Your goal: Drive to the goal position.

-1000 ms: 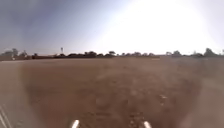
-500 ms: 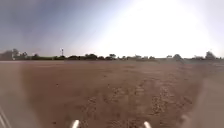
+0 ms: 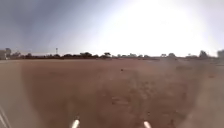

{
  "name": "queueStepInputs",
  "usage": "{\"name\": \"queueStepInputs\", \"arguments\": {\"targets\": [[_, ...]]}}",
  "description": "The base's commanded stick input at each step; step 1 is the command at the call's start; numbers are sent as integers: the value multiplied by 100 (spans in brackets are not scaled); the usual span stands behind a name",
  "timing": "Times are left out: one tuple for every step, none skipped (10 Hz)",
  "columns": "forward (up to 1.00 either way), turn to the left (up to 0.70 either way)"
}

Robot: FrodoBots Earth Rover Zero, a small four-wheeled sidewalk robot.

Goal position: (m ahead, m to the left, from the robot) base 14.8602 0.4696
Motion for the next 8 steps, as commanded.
{"name": "queueStepInputs", "arguments": {"targets": [[100,0],[100,0],[100,0],[100,0],[100,0],[100,0],[100,0],[100,0]]}}
